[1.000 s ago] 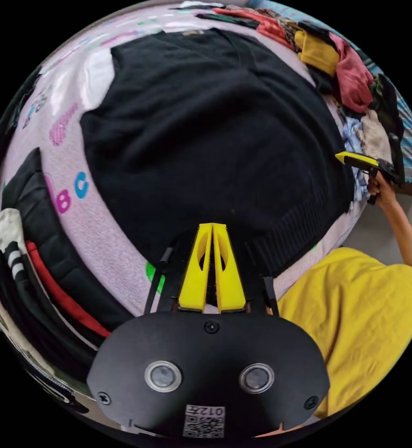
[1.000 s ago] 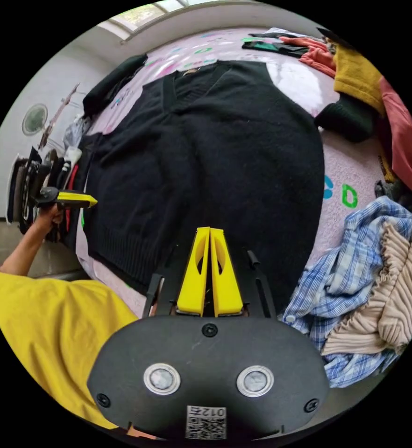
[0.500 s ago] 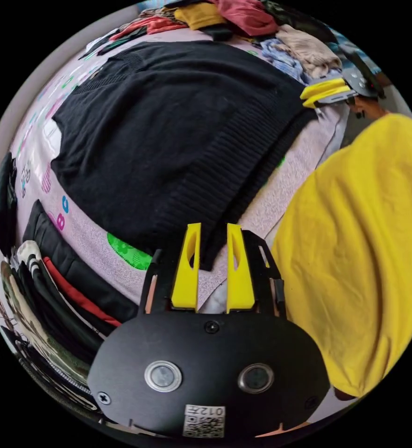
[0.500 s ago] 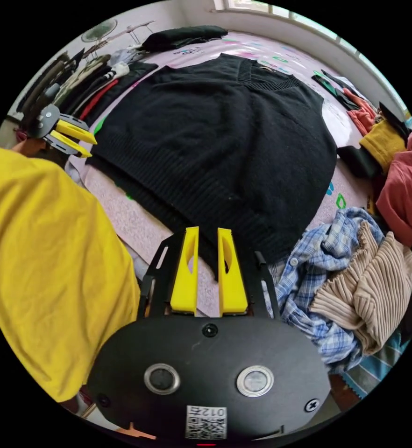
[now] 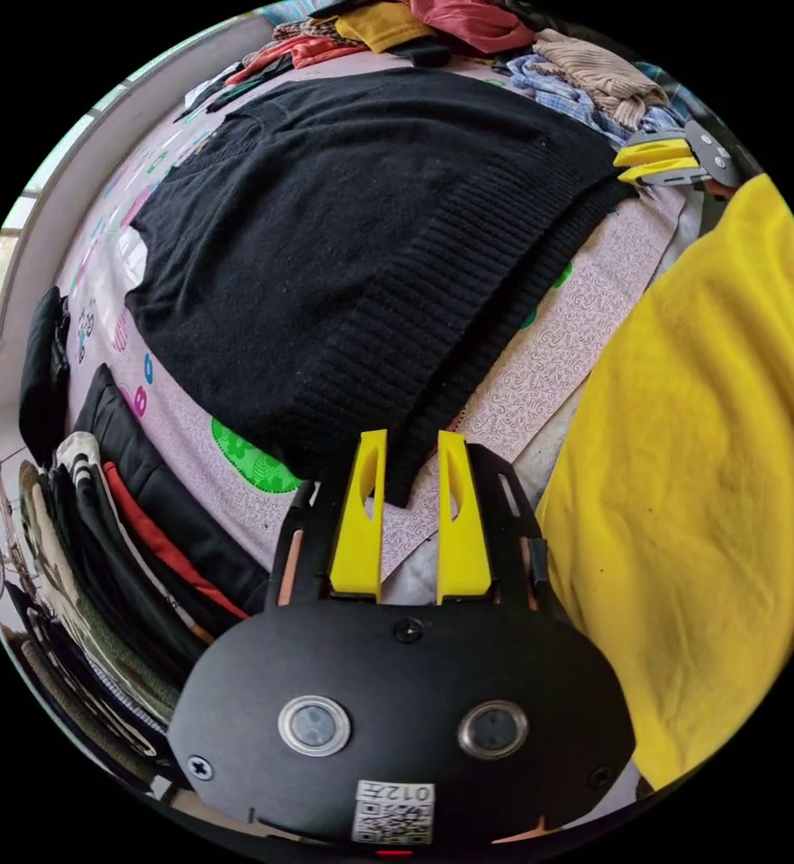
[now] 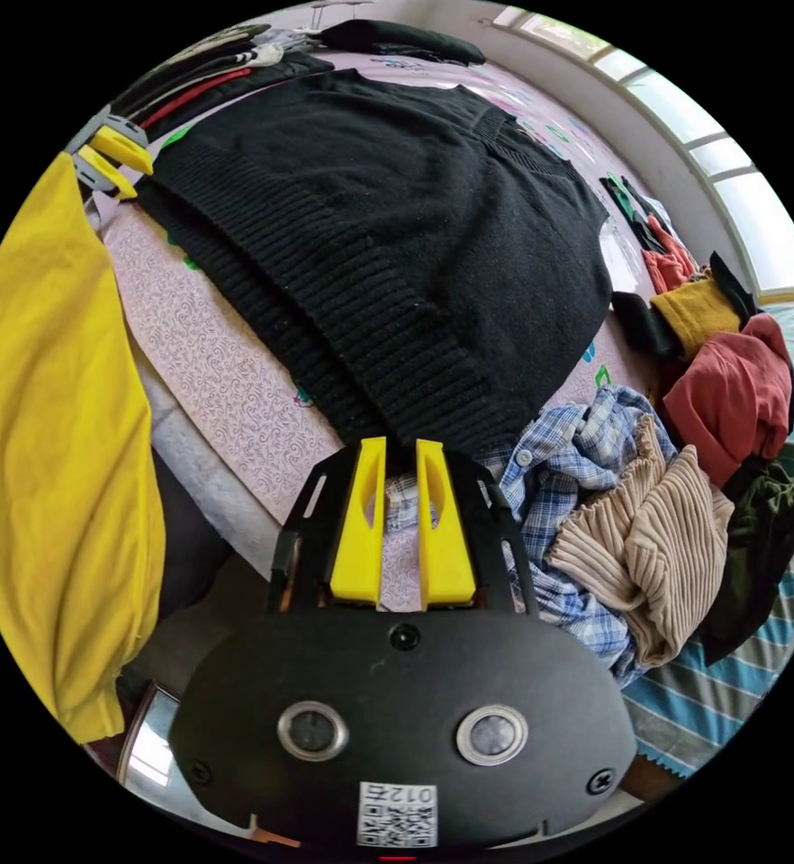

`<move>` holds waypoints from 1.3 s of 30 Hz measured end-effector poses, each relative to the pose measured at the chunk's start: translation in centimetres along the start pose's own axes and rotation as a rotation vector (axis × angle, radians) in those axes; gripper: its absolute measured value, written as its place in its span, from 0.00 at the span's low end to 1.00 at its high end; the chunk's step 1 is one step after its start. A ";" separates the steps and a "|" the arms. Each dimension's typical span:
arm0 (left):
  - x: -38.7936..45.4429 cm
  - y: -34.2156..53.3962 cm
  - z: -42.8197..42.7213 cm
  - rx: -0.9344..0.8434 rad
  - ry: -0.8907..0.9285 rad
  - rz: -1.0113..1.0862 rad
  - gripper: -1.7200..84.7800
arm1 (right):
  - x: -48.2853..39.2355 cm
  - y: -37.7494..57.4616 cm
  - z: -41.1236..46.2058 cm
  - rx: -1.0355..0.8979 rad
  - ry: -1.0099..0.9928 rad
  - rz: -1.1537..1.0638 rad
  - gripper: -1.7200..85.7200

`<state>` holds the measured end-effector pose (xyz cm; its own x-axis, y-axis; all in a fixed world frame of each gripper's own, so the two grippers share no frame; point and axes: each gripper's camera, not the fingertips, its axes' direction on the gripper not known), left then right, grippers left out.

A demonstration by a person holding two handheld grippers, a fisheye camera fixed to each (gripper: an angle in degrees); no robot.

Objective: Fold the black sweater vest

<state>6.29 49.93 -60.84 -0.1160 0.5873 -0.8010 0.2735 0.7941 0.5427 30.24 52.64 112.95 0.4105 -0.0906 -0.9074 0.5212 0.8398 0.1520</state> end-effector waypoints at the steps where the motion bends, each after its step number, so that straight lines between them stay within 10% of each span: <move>1: -0.3 0.5 -0.5 0.022 0.001 -0.033 0.10 | -0.3 -0.1 0.2 -0.001 0.021 -0.010 0.07; 39: -6.0 4.0 -8.6 0.065 -0.053 0.002 0.02 | 10.2 1.5 -5.4 0.086 -0.354 0.076 0.03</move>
<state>-0.07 50.98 -51.71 -0.0648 0.5786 -0.8130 0.3355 0.7800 0.5283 31.13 55.87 101.79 0.6757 -0.2223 -0.7028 0.5344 0.8044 0.2594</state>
